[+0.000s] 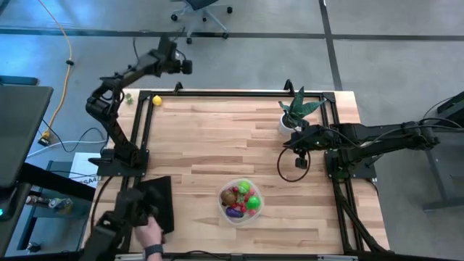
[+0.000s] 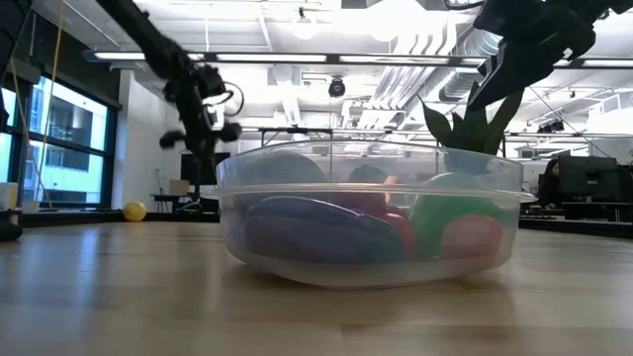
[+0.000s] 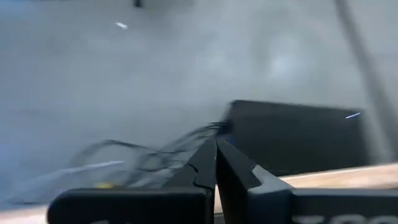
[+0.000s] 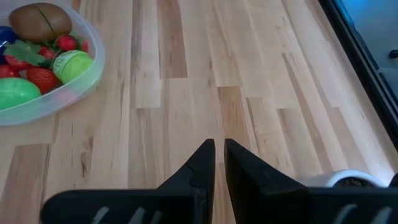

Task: Pick and placing Produce into tupperware
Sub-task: Put the yellow lemon into the transparent container

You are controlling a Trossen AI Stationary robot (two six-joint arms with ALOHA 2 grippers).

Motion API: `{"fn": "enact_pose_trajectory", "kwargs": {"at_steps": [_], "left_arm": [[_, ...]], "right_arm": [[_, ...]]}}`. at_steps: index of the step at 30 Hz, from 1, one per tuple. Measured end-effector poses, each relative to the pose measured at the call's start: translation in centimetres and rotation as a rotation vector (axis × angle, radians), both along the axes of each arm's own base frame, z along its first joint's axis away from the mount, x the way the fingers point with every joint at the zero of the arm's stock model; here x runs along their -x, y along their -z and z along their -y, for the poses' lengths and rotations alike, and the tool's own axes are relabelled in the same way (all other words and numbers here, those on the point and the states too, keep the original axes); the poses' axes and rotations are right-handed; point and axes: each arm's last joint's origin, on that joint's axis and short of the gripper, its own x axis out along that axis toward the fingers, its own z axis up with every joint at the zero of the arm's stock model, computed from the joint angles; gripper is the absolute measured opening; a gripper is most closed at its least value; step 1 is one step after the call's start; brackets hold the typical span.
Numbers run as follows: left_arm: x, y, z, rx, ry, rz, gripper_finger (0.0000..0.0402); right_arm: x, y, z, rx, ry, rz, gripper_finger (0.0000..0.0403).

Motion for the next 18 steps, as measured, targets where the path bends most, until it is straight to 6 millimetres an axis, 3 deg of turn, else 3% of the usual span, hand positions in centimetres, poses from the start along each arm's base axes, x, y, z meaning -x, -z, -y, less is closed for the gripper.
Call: {"fn": "enact_pose_trajectory", "kwargs": {"at_steps": [5, 10, 14, 18], "left_arm": [[1.4, -4.6, -0.6, 0.169, 0.056, -0.316, 0.0], [1.9, -7.3, -1.3, 0.336, 0.095, -0.591, 0.0], [1.8, -7.0, -1.9, 0.501, 0.156, -0.707, 0.0], [1.7, -4.3, -2.8, 0.676, 0.248, -0.8, 0.0]], "right_arm": [[0.0, 0.0, 0.0, 0.0, 0.0, 0.0, 0.0026], [0.0, 0.0, 0.0, 0.0, 0.0, 0.001, 0.0026], [0.0, 0.0, 0.0, 0.0, 0.0, 0.001, 0.0026], [0.0, 0.0, 0.0, 0.0, 0.0, 0.001, 0.0026]]}}
